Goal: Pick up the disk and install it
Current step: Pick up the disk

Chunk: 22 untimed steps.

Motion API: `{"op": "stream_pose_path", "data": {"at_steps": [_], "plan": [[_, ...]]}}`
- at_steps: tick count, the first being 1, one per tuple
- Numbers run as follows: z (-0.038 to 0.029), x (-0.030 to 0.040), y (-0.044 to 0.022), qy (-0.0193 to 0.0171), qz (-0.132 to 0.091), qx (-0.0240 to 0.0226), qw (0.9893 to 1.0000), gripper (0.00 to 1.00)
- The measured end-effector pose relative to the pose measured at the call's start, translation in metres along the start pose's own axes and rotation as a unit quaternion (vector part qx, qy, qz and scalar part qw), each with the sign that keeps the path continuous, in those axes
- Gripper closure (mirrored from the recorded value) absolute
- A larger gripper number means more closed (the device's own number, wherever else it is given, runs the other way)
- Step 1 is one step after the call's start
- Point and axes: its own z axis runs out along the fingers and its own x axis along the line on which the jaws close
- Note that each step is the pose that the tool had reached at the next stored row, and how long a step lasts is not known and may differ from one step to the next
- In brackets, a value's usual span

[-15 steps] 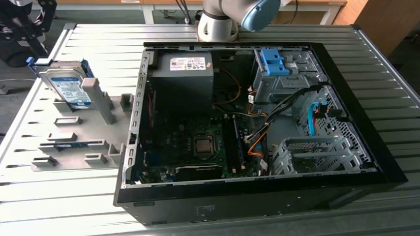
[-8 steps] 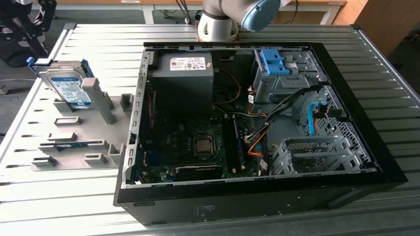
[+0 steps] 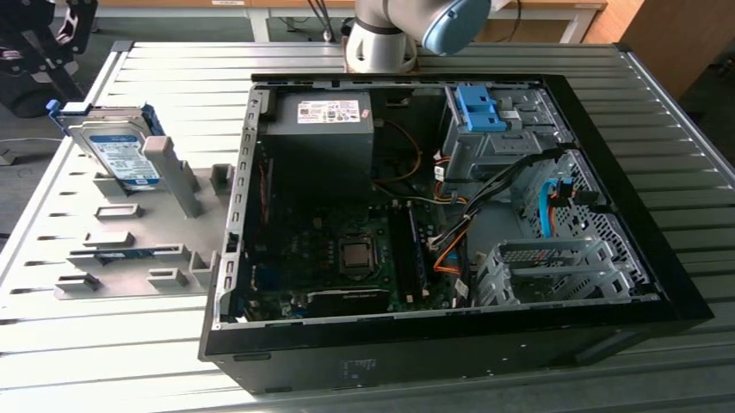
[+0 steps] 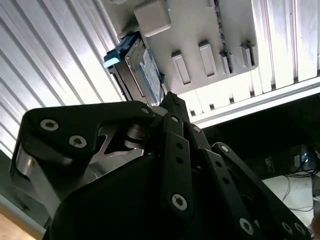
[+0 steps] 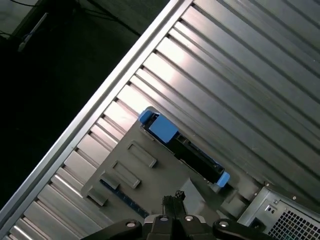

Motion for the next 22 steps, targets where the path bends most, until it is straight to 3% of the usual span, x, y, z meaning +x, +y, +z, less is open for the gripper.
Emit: {"op": "stream_pose_path", "data": {"at_steps": [4, 8, 12, 18, 19, 22], "plan": [[0.0002, 0.0001, 0.0001, 0.003, -0.027, 0.0007, 0.9996, 0.89], [0.0004, 0.0001, 0.0001, 0.0047, -0.063, 0.0002, 0.998, 0.89], [0.0007, 0.0001, 0.0, 0.0063, -0.099, -0.0001, 0.995, 0.89], [0.0009, 0.0001, 0.0, 0.0083, -0.149, -0.0005, 0.9888, 0.89], [0.0009, 0.0001, 0.0, 0.0085, -0.153, -0.0005, 0.9882, 0.89], [0.0009, 0.0001, 0.0, 0.0085, -0.153, -0.0005, 0.9882, 0.89]]}}
